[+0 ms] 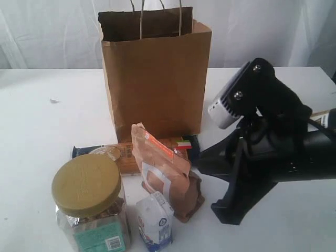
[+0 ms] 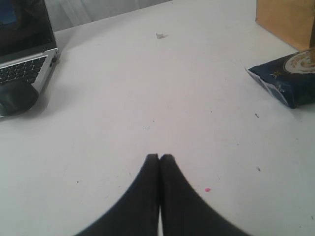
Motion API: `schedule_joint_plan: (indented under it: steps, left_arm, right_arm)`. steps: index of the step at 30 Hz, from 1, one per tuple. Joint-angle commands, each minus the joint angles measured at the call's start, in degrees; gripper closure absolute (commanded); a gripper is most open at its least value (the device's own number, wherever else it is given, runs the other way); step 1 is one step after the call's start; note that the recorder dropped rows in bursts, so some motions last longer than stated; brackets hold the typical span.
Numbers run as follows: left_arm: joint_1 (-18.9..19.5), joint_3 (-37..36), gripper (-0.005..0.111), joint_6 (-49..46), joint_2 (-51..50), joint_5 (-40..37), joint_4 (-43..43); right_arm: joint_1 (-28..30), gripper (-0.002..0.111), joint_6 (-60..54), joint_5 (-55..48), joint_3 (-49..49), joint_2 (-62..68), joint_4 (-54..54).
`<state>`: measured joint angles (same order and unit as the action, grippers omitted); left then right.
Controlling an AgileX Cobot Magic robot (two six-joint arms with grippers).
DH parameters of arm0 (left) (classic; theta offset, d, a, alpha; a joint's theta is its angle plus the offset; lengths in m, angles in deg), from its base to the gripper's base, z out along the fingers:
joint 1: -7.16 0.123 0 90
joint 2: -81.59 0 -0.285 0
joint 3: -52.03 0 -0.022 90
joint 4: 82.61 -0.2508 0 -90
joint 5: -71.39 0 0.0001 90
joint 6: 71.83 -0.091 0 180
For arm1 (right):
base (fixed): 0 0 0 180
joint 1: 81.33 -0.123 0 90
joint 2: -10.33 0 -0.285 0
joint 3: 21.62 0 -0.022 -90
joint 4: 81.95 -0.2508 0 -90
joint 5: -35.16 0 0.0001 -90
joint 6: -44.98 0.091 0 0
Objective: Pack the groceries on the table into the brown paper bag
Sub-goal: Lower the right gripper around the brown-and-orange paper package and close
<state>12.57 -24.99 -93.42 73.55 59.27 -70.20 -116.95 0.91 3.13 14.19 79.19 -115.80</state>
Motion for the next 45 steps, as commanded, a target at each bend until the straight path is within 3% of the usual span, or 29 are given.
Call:
schedule_joint_plan:
  steps: [1, 5, 7, 26, 34, 45]
  left_arm:
    - [0.12, -0.2, 0.107, 0.11, 0.24, 0.14, 0.15]
    - [0.12, -0.2, 0.107, 0.11, 0.24, 0.14, 0.15]
    - [0.12, -0.2, 0.107, 0.11, 0.24, 0.14, 0.15]
    - [0.12, -0.2, 0.107, 0.11, 0.24, 0.14, 0.15]
    - [0.12, -0.2, 0.107, 0.11, 0.24, 0.14, 0.15]
    - [0.12, -0.2, 0.107, 0.11, 0.24, 0.14, 0.15]
  right_arm:
    - [-0.39, 0.078, -0.74, 0.94, -0.2, -0.43, -0.31]
    - [-0.39, 0.047, -0.74, 2.0, 0.15, -0.33, -2.12]
    - [-0.39, 0.044, -0.74, 2.92, 0.15, -0.33, -2.57]
    - [-1.27, 0.045, -2.12, 11.96, -1.49, 16.03, -5.05]
    - [-2.13, 0.045, -4.73, 20.65, -1.49, 21.43, -5.05]
    - [-5.52, 0.045, -7.48, 19.92, -1.49, 26.89, -5.82]
